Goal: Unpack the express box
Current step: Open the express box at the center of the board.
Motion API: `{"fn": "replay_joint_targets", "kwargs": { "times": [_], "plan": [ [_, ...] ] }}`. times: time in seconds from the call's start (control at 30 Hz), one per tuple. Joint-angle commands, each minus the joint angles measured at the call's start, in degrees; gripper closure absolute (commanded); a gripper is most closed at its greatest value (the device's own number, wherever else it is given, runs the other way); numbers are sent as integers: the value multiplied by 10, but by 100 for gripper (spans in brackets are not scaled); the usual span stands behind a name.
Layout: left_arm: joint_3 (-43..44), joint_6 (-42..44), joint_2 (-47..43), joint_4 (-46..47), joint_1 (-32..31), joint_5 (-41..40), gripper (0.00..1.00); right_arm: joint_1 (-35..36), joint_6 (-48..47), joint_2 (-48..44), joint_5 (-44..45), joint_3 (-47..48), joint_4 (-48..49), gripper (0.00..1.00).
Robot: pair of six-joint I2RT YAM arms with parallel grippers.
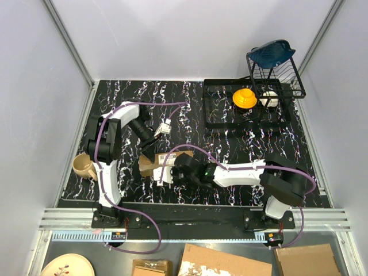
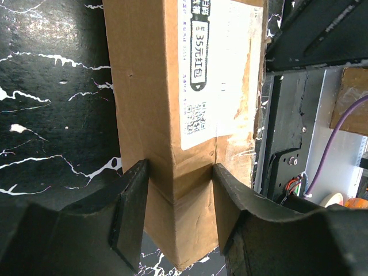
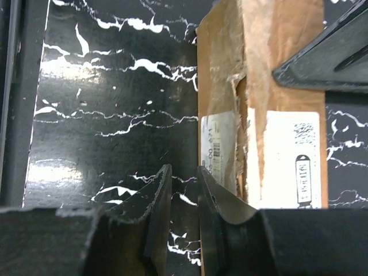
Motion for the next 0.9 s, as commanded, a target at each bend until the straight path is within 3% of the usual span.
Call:
{"fn": "replay_joint_targets", "kwargs": {
  "times": [0.0, 0.3, 0.6, 0.87],
  "plan": [
    [-10, 32, 33, 13, -3, -84, 57, 5, 12, -14, 0, -6, -13, 69],
    [-12, 32, 34, 13, -3, -82, 57, 5, -28, -15, 28, 7, 1, 68],
    [-10, 33, 35, 12, -3, -82, 57, 5, -46, -30, 43, 19, 29, 59],
    [-10, 34, 34, 12, -3, -80, 57, 5, -69, -21, 43, 37, 39, 59]
  ]
}}
